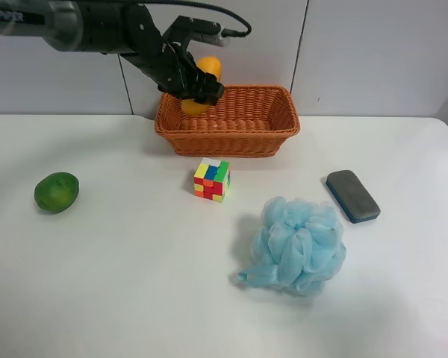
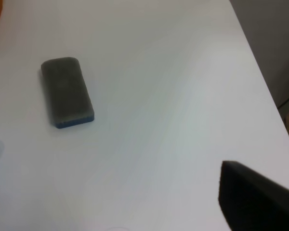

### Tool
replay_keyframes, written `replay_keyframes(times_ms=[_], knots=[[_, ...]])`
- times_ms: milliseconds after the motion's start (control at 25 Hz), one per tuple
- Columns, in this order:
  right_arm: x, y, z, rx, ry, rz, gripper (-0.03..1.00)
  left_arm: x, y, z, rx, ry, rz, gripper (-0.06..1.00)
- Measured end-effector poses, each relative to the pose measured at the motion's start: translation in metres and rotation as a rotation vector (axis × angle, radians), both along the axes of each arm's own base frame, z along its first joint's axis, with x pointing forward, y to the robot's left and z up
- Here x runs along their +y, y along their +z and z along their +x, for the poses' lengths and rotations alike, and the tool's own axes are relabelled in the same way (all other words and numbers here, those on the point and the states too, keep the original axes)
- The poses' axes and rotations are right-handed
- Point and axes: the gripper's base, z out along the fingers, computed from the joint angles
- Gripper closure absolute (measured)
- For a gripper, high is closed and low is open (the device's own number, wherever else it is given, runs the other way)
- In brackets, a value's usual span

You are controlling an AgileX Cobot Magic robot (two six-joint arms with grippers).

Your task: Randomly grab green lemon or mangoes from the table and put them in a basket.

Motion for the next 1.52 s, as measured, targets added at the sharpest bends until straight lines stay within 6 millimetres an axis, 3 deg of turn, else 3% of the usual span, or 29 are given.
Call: replay_keyframes(times_ms=[120,520,680,960,1080,1240,1520], knots=[[0.000,0.000,0.000,0.000,0.000,0.000,-0.02,-0.007,-0.011,0.004,0.004,-0.012,0.010,0.34],[0.000,0.000,0.000,0.000,0.000,0.000,-0.02,-0.008,-0.011,0.005,-0.009,-0.017,0.016,0.33],[0.000,0.000,0.000,0.000,0.000,0.000,-0.02,-0.007,-0.005,0.002,0.011,-0.020,0.020,0.02],[0.000,0.000,0.000,0.000,0.000,0.000,-0.02,-0.002,0.006,-0.008,0.083,-0.045,0.075,-0.05],[0.000,0.000,0.000,0.000,0.000,0.000,-0.02,0.003,0.031,-0.018,0.098,-0.045,0.087,-0.05],[0.000,0.000,0.000,0.000,0.000,0.000,-0.02,0.020,0.092,-0.044,0.078,-0.028,0.133,-0.05],[0.000,0.000,0.000,0.000,0.000,0.000,-0.02,0.092,0.211,-0.128,0.107,0.146,0.184,-0.05]])
